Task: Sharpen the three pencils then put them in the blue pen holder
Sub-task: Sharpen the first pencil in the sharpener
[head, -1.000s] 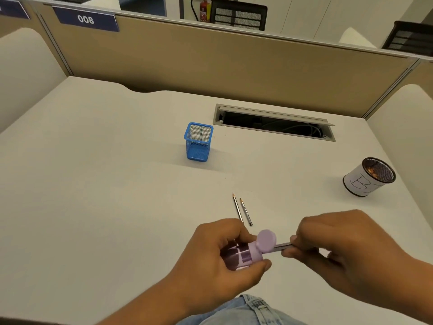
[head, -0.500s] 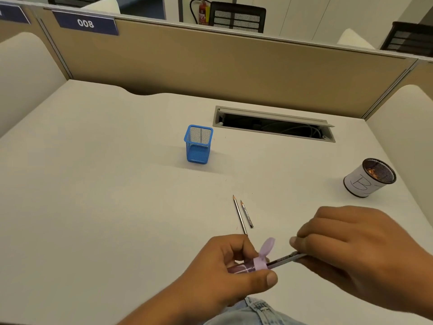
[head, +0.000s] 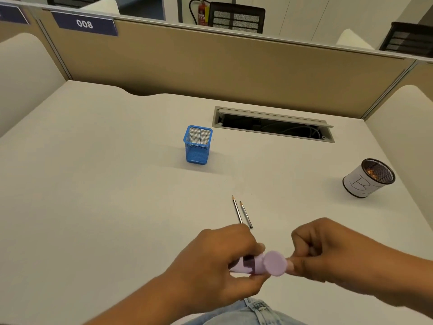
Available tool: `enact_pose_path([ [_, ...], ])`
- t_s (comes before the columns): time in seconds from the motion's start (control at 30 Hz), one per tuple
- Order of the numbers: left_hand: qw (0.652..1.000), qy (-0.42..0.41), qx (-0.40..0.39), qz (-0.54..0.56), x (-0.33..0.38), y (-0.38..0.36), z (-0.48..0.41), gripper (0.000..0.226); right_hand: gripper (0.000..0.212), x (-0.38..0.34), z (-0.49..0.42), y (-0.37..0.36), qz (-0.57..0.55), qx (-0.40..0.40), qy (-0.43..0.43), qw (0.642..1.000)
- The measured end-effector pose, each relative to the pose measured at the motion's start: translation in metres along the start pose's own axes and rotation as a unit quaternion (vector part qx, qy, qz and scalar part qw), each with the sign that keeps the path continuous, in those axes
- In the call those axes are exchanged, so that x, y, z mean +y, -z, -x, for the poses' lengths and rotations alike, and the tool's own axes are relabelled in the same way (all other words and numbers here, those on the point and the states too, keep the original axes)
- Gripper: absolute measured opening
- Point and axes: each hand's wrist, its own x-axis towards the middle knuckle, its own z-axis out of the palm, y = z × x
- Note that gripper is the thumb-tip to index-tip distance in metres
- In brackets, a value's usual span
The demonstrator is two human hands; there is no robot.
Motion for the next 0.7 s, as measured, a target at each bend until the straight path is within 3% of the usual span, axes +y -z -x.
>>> enact_pose_path([
  [0.1, 0.994, 0.091, -0.01, 0.062, -0.003, 0.003, 0.001, 0.022, 0.028, -0.001, 0.0, -0.005, 0.04, 0.008, 0.006, 0.999],
  [0.2, 0.961, 0.224, -0.026, 0.163, -0.001, 0.007, 0.002, 0.024, 0.011, -0.001, 0.004, -0.001, 0.155, 0.063, 0.124, 0.978],
  [0.27, 0.942, 0.258, -0.034, 0.212, 0.001, 0.011, 0.0, 0.024, 0.005, -0.001, 0.004, 0.005, 0.302, 0.117, 0.257, 0.911],
  [0.33, 0.92, 0.273, -0.026, 0.281, 0.004, 0.013, -0.004, 0.025, 0.011, 0.001, 0.002, 0.009, 0.415, 0.176, 0.365, 0.815],
  [0.4, 0.89, 0.296, -0.017, 0.346, 0.01, 0.015, -0.008, 0.022, 0.019, 0.001, 0.0, 0.012, 0.469, 0.233, 0.422, 0.74],
  [0.47, 0.896, 0.286, -0.008, 0.34, 0.014, 0.018, -0.01, 0.022, 0.023, -0.002, 0.0, 0.012, 0.483, 0.268, 0.455, 0.698],
  [0.53, 0.931, 0.235, 0.011, 0.278, 0.013, 0.018, -0.009, 0.022, 0.025, 0.0, 0.002, 0.011, 0.477, 0.247, 0.452, 0.712],
  [0.57, 0.95, 0.203, 0.024, 0.238, 0.012, 0.018, -0.008, 0.023, 0.024, 0.0, 0.003, 0.009, 0.46, 0.225, 0.43, 0.744],
  [0.63, 0.983, 0.122, 0.046, 0.132, 0.006, 0.016, -0.008, 0.024, 0.026, -0.004, 0.002, 0.004, 0.364, 0.191, 0.307, 0.858],
  [0.7, 0.998, 0.043, 0.036, 0.028, 0.0, 0.012, -0.01, 0.025, 0.034, -0.008, -0.004, 0.002, 0.149, 0.108, 0.126, 0.975],
])
